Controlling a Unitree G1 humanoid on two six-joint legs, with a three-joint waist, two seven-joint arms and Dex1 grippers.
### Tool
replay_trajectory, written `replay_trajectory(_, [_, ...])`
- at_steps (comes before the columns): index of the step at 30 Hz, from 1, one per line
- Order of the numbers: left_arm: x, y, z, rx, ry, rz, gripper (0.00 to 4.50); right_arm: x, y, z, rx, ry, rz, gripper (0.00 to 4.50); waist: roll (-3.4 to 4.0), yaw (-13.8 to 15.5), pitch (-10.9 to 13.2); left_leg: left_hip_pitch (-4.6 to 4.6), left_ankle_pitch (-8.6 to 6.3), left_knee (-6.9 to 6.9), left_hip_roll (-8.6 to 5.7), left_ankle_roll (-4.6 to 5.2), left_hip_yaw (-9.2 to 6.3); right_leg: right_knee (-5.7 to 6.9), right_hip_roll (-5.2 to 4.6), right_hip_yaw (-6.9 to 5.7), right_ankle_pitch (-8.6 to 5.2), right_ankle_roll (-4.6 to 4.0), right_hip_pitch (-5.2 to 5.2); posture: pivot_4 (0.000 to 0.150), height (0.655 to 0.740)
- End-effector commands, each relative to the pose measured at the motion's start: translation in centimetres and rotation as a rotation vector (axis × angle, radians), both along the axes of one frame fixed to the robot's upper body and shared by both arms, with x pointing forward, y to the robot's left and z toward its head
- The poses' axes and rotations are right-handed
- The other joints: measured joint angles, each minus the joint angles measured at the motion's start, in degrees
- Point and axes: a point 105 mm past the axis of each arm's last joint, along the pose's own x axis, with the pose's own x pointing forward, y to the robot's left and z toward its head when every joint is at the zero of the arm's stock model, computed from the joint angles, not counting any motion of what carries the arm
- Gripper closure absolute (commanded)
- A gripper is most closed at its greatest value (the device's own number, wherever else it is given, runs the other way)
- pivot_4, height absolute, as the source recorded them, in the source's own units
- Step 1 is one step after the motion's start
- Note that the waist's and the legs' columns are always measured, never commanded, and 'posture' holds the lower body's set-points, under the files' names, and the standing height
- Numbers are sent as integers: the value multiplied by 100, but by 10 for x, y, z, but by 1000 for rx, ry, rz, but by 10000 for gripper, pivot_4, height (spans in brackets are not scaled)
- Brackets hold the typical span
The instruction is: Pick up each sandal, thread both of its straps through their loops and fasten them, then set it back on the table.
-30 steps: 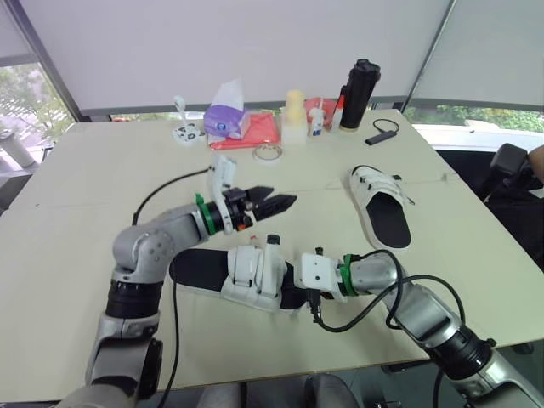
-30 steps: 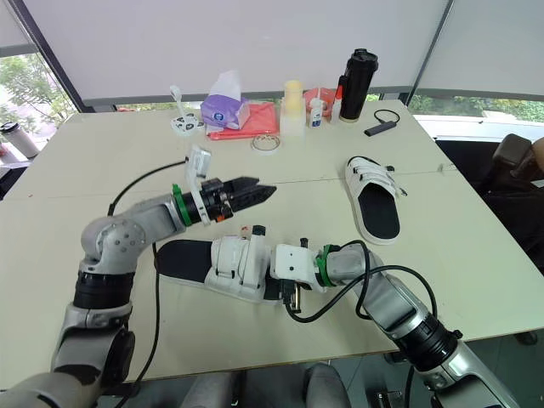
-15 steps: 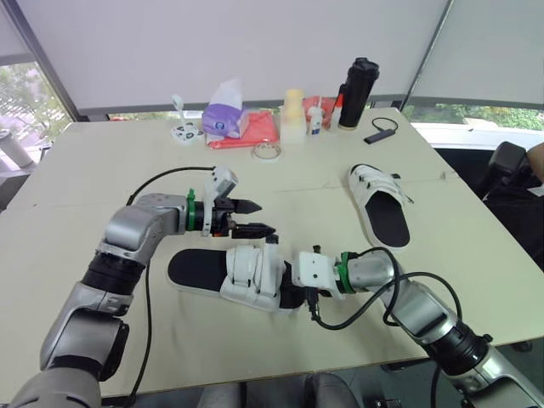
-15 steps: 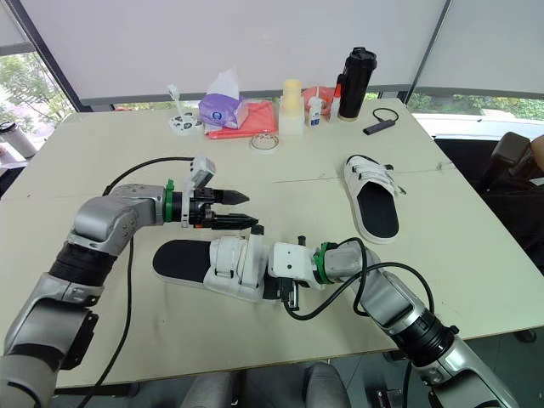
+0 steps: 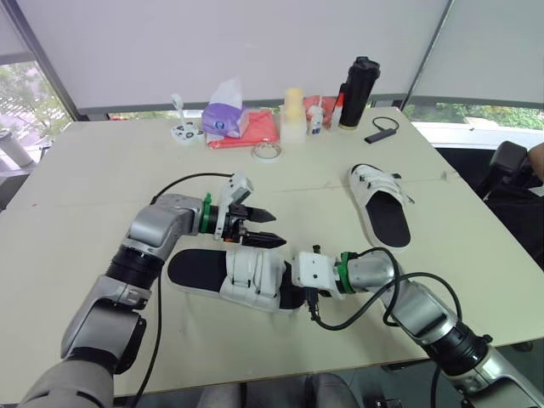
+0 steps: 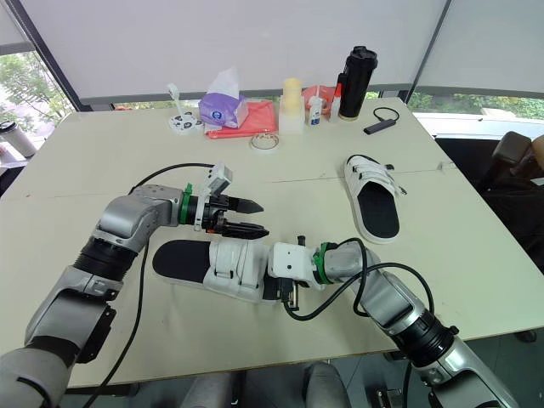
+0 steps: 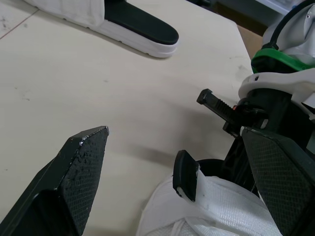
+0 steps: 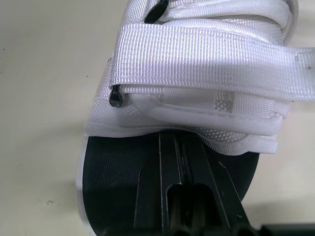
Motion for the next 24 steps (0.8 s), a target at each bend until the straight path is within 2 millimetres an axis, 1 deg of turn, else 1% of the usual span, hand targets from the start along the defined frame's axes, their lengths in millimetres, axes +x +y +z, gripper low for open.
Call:
replay_trajectory(1, [-3,-3,7,-2,-29,-23,266,7,-25,-33,-114,73,-121,45000,0,0,0,0,0,0,0,0,0,0,0,0,0,0,0,1500,7296])
replay_trajectory(6, [-6,-2,4,19,-13,-36,266,7,-25,-33,-114,72,-121,45000,0,0,0,0,0,0,0,0,0,1,0,0,0,0,1,1500,7296])
replay_trajectory(9, [-9,-1,-1,40,5,-41,266,7,-25,-33,-115,71,-122,45000,0,0,0,0,0,0,0,0,0,1,0,0,0,0,0,1500,7296])
replay_trajectory(12, [-10,0,-10,84,19,-46,266,7,-25,-33,-114,72,-123,45000,1,1,0,0,0,1,0,0,0,1,0,0,0,0,1,1500,7296])
replay_trajectory(14, [-10,0,-11,87,21,-43,266,7,-25,-33,-114,72,-123,45000,0,2,0,0,0,1,0,0,0,1,0,0,0,0,1,1500,7296])
replay_trajectory(17, [-8,-2,-12,85,20,-27,7974,7,-26,-33,-115,74,-124,45000,1,3,0,1,0,1,0,0,0,1,0,0,0,0,1,1500,7296])
replay_trajectory(18, [-7,-2,-12,83,18,-22,11856,6,-26,-33,-115,74,-124,45000,0,6,0,1,0,1,0,0,-1,1,0,0,0,0,1,1500,7296])
replay_trajectory(24, [-4,-5,-6,45,23,-2,43172,6,-26,-33,-115,75,-126,45000,0,10,0,1,0,3,0,0,-2,1,0,0,0,0,5,1500,7296])
